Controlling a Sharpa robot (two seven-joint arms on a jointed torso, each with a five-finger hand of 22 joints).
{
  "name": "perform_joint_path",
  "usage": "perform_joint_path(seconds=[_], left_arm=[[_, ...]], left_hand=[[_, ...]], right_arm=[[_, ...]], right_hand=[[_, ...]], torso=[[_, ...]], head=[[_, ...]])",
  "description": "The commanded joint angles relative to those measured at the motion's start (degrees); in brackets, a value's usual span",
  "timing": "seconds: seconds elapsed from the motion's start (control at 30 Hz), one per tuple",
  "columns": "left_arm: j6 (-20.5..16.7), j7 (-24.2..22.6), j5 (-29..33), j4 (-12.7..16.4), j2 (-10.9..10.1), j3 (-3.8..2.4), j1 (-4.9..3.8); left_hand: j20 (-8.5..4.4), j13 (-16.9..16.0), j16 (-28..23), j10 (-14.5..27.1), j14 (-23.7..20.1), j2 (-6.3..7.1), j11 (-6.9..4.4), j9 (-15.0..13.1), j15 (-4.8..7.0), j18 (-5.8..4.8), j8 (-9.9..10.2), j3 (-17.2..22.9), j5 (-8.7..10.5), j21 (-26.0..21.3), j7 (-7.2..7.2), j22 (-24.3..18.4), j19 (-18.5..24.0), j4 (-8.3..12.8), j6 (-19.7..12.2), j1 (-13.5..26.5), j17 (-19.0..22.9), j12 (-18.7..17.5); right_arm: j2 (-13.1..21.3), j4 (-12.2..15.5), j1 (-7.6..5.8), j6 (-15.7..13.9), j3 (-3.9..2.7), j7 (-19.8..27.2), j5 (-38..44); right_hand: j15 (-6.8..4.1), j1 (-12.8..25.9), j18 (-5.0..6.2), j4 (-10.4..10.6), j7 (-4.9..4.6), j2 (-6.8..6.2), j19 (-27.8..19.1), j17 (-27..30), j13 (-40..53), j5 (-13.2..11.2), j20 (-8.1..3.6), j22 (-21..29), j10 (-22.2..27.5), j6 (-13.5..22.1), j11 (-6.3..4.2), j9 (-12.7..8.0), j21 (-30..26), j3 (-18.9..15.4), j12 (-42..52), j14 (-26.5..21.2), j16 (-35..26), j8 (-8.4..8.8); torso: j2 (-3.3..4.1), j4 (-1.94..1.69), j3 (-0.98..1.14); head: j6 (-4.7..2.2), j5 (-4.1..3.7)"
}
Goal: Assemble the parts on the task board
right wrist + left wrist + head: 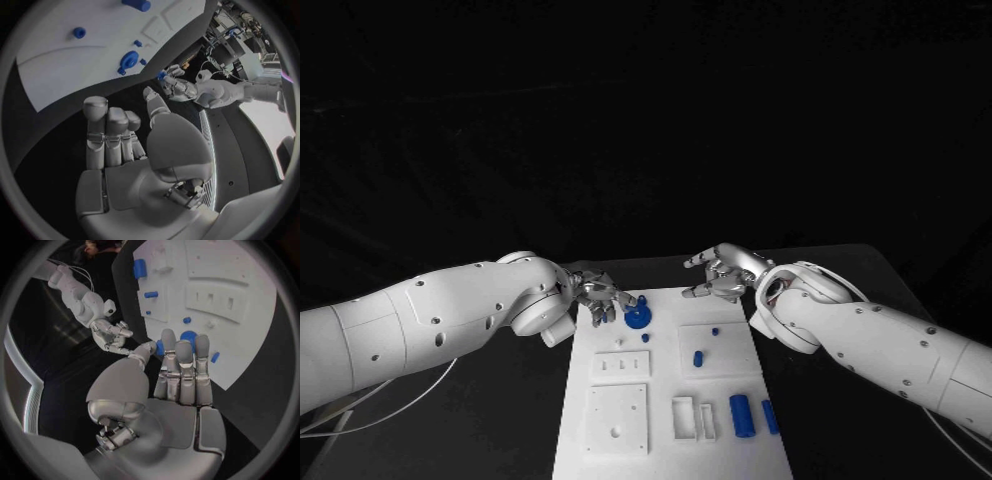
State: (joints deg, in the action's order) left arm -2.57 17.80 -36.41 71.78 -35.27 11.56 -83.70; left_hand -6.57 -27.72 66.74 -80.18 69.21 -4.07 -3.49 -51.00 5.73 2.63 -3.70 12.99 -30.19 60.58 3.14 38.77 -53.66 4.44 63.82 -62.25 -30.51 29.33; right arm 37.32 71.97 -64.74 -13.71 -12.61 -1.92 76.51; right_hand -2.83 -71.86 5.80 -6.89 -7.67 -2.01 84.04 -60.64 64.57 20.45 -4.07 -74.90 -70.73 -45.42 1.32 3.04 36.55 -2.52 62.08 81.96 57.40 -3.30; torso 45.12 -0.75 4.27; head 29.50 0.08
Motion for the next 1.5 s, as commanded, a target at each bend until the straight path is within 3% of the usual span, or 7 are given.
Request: perform_joint_path(seconds=[0.03,0.37,0.63,0.87,1.07,1.37,1.5], left_arm=[[1.22,4.16,-5.18,0.39,-0.28,0.06,0.01],[0.11,9.89,-11.14,3.23,-1.83,1.07,0.05],[-1.88,12.24,-14.83,6.18,-2.97,2.02,0.90],[-3.18,13.33,-16.53,7.53,-3.06,2.20,2.11],[-3.66,14.04,-17.83,8.46,-3.05,2.23,2.70],[-4.26,14.34,-18.37,8.52,-2.12,2.22,4.11],[-3.92,14.37,-19.02,8.47,-1.73,2.22,4.64]], left_hand=[[-0.18,0.04,0.35,-0.62,0.35,0.11,-0.14,-10.62,0.05,0.13,-0.12,7.57,-0.43,0.15,-2.67,0.06,-0.39,7.89,3.02,0.10,-0.10,-0.29],[-0.47,-0.22,0.56,-1.54,1.13,0.58,-0.42,-10.08,0.35,0.20,-0.12,7.88,-2.37,0.63,-2.88,0.38,-0.87,8.66,3.84,0.64,-0.53,-0.35],[-0.82,-0.53,0.04,-2.74,2.03,1.17,-0.64,-9.19,0.65,-0.25,-0.12,8.16,-4.23,-3.38,-3.10,1.62,-3.69,9.34,4.68,1.29,-1.48,-1.23],[-1.11,-1.28,-1.29,-4.64,3.57,1.44,-0.87,-7.54,0.96,-0.23,-0.03,8.47,-5.04,-4.99,-3.40,3.89,-5.08,10.11,5.83,1.98,-2.22,-2.72],[-1.24,-2.87,-2.24,-5.52,4.19,1.34,-0.95,-6.54,1.08,-0.29,-0.10,8.42,-5.49,-6.60,-3.52,6.17,-5.89,10.81,6.29,2.42,-3.92,-4.20],[-1.26,-3.87,-2.88,-5.78,4.44,1.25,-0.94,-6.57,1.08,-0.36,-0.12,8.50,-5.72,-8.26,-3.56,8.64,-6.46,11.17,6.47,2.89,-5.08,-4.76],[-1.29,-4.64,-3.71,-5.86,4.81,1.29,-0.92,-6.53,1.13,-0.58,-0.11,8.66,-5.75,-15.58,-3.56,18.24,-9.07,11.32,6.48,2.95,-6.53,-5.02]], right_arm=[[1.02,-0.65,-0.05,-3.69,-0.39,3.55,-4.08],[2.60,-5.23,-0.42,-8.03,-2.42,8.43,-11.03],[2.06,-9.71,-1.31,-10.24,-2.92,10.70,-19.02],[1.28,-12.71,-1.95,-8.18,-3.00,12.25,-24.52],[0.68,-13.79,-2.15,-6.62,-3.02,13.17,-28.01],[-0.16,-14.80,-2.35,-5.61,-3.02,14.20,-32.23],[-0.47,-14.98,-2.39,-4.62,-3.02,14.48,-33.73]], right_hand=[[-0.18,0.05,0.86,0.23,0.13,0.73,1.68,0.27,-0.34,0.55,0.09,-4.01,0.53,-1.30,-0.17,0.12,-0.50,0.02,-0.39,-0.46,-0.47,0.17],[-0.33,1.22,1.00,-1.85,0.27,2.07,1.50,3.94,-3.69,3.09,-0.05,-2.53,1.87,-2.92,-0.41,0.18,-7.77,-0.68,-2.90,-1.24,-4.32,0.13],[0.38,1.73,-0.21,-3.07,0.32,3.09,-2.40,21.09,-29.04,3.51,0.89,20.91,3.24,-4.15,-0.56,0.20,-32.90,1.53,-25.33,-3.31,-26.85,0.08],[5.66,4.32,-0.63,-3.63,-0.88,3.24,-17.42,39.05,-58.67,3.43,6.34,45.13,1.36,-5.54,3.62,0.27,-32.94,5.06,-54.84,-9.80,-47.96,0.01],[8.45,4.72,0.04,-3.87,-1.66,3.09,-20.55,54.07,-61.20,3.60,9.53,64.81,5.49,-5.28,5.74,0.25,-32.63,5.96,-58.48,-11.70,-53.67,0.00],[10.34,3.56,1.00,-3.46,-2.06,3.38,-25.82,57.19,-61.26,3.88,12.56,71.15,9.16,-4.16,6.93,0.18,-32.48,4.17,-58.63,-18.26,-53.83,0.09],[10.95,3.22,1.05,-3.47,-2.36,3.92,-26.34,57.19,-61.27,3.93,12.70,71.15,9.90,-2.41,7.40,0.11,-32.48,4.48,-58.64,-18.67,-53.80,0.16]], torso=[[-0.01,-0.01,0.03],[-0.01,-0.14,0.13],[0.01,-0.24,-0.04],[-0.06,-0.27,-0.04],[-0.07,-0.17,-0.09],[0.02,-0.10,-0.10],[0.05,-0.08,-0.07]], head=[[0.30,0.22],[1.36,0.55],[2.38,0.39],[3.49,0.69],[3.98,0.69],[4.41,0.54],[4.55,0.39]])
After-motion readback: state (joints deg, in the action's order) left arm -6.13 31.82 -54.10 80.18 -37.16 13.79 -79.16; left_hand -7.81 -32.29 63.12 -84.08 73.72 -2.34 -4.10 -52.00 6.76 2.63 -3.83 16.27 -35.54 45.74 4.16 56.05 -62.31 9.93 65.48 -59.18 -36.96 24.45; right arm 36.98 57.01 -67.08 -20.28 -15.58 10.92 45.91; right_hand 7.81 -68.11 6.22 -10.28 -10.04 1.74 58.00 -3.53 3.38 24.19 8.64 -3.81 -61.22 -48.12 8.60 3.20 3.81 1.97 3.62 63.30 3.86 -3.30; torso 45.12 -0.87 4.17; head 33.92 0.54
